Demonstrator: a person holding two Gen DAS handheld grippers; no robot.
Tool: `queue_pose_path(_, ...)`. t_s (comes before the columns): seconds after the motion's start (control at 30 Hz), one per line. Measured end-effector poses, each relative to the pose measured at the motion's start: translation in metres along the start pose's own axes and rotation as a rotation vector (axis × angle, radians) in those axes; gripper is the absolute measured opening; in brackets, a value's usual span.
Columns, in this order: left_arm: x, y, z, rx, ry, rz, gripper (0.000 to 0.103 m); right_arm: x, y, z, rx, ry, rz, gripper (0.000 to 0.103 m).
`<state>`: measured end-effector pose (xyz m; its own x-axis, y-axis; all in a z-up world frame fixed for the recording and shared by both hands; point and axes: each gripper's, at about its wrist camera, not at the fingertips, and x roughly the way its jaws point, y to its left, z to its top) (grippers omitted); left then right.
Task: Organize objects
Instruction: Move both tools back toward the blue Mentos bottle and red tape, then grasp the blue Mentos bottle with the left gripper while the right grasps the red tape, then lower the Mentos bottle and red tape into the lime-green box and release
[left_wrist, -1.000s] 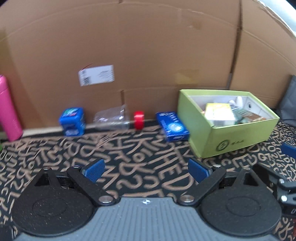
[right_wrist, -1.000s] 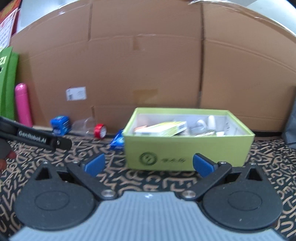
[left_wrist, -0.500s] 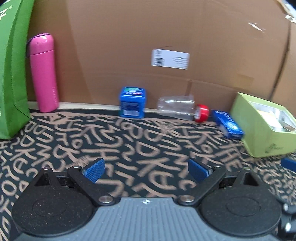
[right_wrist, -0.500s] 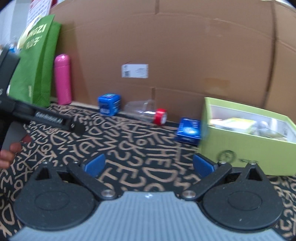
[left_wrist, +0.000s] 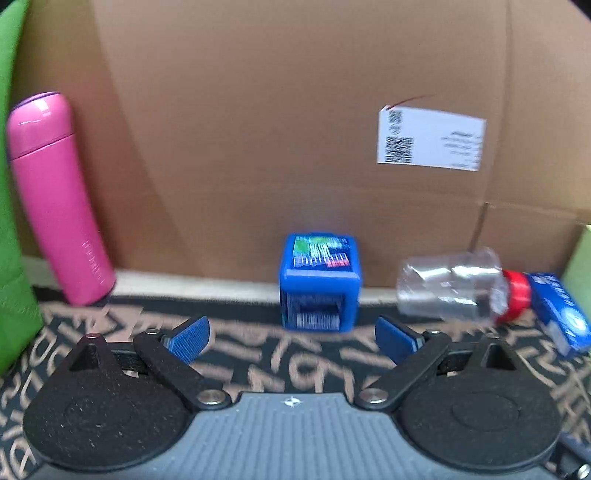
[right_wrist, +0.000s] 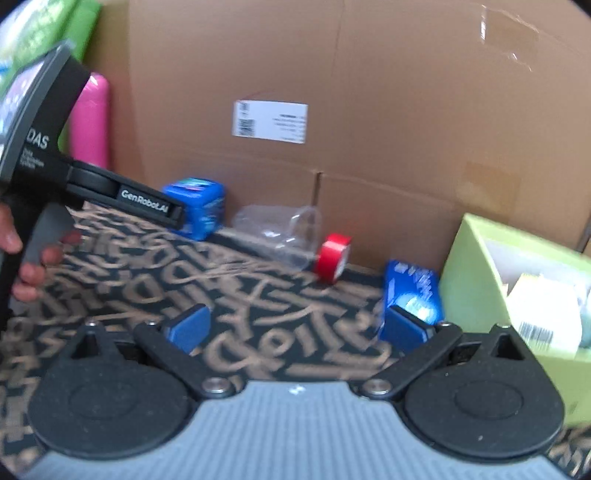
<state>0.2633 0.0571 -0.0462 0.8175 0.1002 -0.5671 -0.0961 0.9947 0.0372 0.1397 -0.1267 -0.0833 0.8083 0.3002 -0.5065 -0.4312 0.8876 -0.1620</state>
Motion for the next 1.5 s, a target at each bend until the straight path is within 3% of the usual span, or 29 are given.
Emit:
queue_pose_path(0.17,0.033,0.005,0.013,-0.050,0.011,-0.019,0.094,0.042,-0.009,0.012,-0.041,0.005,-0.099,0.082)
queue_pose_path(0.37,0.054,0.012,0.018,-0.063,0.014,-0.054,0.086,0.084,-0.028,0.027,0.053,0.014,-0.109,0.065)
queue_pose_path(0.4,0.057,0.014,0.018,-0.065,0.017,-0.059,0.079,0.091,-0.030,0.029,0.066,0.020,-0.100,0.057)
queue_pose_path(0.43,0.060,0.015,0.018,-0.068,0.026,-0.069,0.063,0.096,-0.032,0.031,0.079,0.029,-0.089,0.051)
queue_pose_path(0.5,0.062,0.017,0.016,-0.060,0.026,-0.072,0.059,0.106,-0.036,0.031,0.098,0.062,-0.061,0.023)
queue_pose_path(0.53,0.060,0.017,0.015,-0.054,0.023,-0.074,0.059,0.109,-0.038,0.031,0.103,0.074,-0.053,0.019)
queue_pose_path(0.73,0.031,0.024,0.004,-0.062,0.041,-0.118,0.059,0.084,-0.045,0.022,0.140,0.056,-0.020,0.018)
queue_pose_path(0.83,0.002,0.020,-0.010,-0.014,0.049,-0.155,0.059,0.062,-0.048,0.011,0.163,0.060,0.011,0.018)
queue_pose_path(1.03,-0.072,0.010,-0.052,0.058,0.090,-0.283,0.059,-0.004,-0.048,-0.026,0.193,0.074,0.081,0.018)
queue_pose_path(1.3,-0.144,-0.022,-0.103,0.192,0.100,-0.440,0.059,-0.098,-0.044,-0.066,0.227,0.078,0.068,0.018)
queue_pose_path(1.4,-0.139,-0.042,-0.112,0.239,0.108,-0.441,0.059,-0.123,-0.051,-0.080,0.259,0.073,0.045,0.018)
queue_pose_path(1.5,-0.131,-0.048,-0.108,0.246,0.108,-0.388,0.063,-0.137,-0.059,-0.090,0.294,0.064,0.034,0.018)
